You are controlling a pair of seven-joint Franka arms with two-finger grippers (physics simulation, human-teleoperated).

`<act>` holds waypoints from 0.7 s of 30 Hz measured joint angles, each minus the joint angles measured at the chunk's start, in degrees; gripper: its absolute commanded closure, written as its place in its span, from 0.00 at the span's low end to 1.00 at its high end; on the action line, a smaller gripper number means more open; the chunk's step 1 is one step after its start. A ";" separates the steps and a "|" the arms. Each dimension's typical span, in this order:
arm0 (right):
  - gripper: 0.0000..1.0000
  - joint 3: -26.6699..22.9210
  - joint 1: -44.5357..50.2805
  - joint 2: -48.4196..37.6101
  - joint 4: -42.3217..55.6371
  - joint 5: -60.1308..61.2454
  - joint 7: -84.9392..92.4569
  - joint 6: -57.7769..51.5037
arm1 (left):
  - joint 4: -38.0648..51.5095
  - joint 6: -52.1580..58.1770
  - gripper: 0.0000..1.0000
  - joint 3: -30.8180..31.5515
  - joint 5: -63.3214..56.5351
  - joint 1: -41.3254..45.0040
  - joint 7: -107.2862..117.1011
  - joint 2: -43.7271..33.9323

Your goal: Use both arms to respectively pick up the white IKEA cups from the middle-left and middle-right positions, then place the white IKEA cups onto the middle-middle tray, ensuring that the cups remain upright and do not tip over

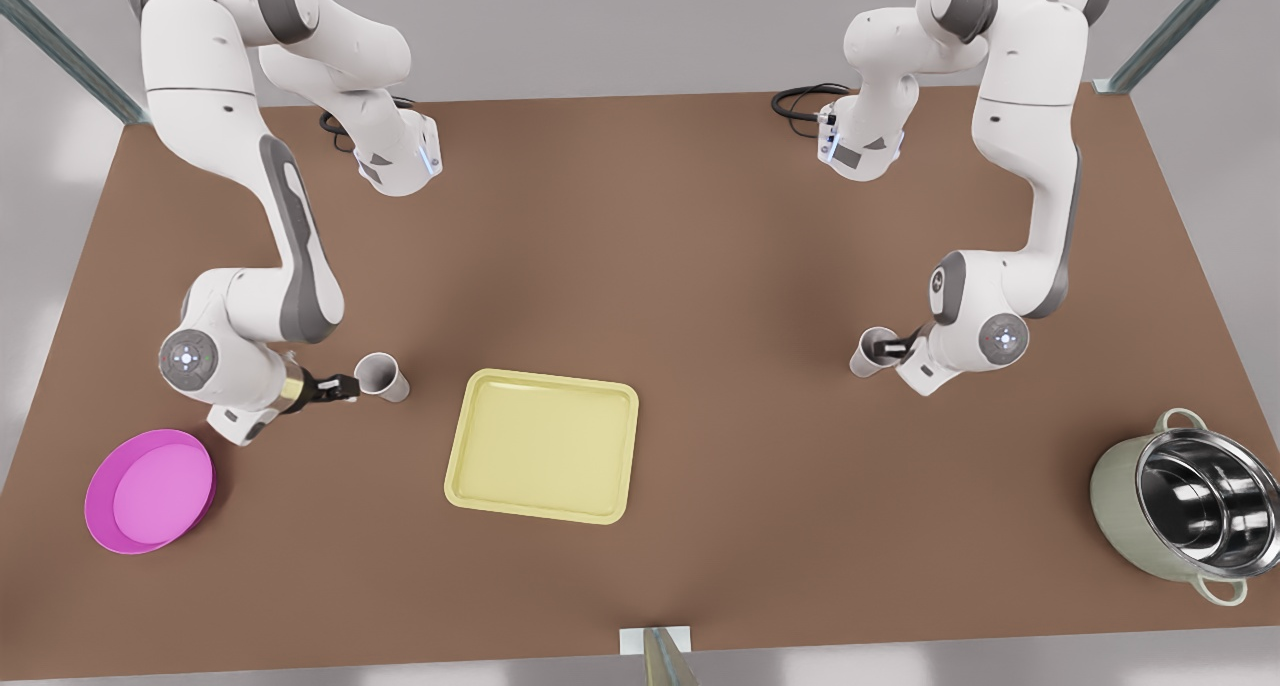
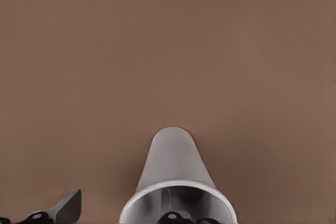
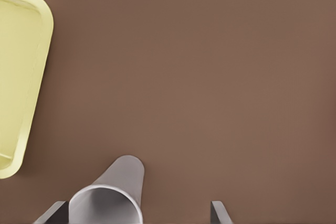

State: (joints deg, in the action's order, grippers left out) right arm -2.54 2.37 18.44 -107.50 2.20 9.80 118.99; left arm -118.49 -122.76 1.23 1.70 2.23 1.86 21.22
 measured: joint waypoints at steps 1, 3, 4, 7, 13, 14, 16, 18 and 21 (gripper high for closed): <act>0.00 0.00 0.00 -0.01 -0.61 0.09 0.02 0.80 | 0.00 -0.38 0.49 0.01 0.70 0.02 0.03 0.15; 0.00 -0.01 -0.06 -0.50 -2.12 0.20 0.06 2.18 | 0.03 -0.98 0.57 0.07 1.76 0.05 0.09 0.37; 0.00 -0.01 -0.08 -1.18 -3.19 0.24 0.07 2.79 | 0.06 -1.21 0.61 0.08 2.21 0.06 0.05 0.42; 0.00 -0.01 -0.07 -4.24 -8.85 0.30 0.12 5.21 | 0.16 -1.54 0.75 0.16 2.94 0.17 0.01 0.20; 0.00 -0.01 0.00 -5.76 -15.82 0.33 0.17 10.97 | 4.23 -1.03 0.79 1.16 3.24 2.39 1.14 -0.26; 0.00 -0.01 0.00 -5.70 -16.39 0.32 0.18 11.96 | 7.77 -0.10 0.79 2.51 3.25 2.94 1.97 0.41; 0.00 -0.01 0.02 -5.15 -16.89 0.31 0.18 13.68 | 17.40 2.76 0.79 6.53 3.23 3.63 4.19 3.28; 0.00 -0.01 0.01 -4.36 -17.09 0.32 0.19 14.94 | 28.03 6.17 0.79 11.20 3.14 4.12 7.26 8.09; 0.00 -0.01 0.00 -3.35 -17.56 0.32 0.19 16.61 | 40.07 9.57 0.79 13.80 3.04 9.47 13.19 15.40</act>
State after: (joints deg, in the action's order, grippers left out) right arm -2.55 2.37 15.09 -125.06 2.52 9.99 135.60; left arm -78.42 -113.19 15.03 4.74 11.70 15.05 36.62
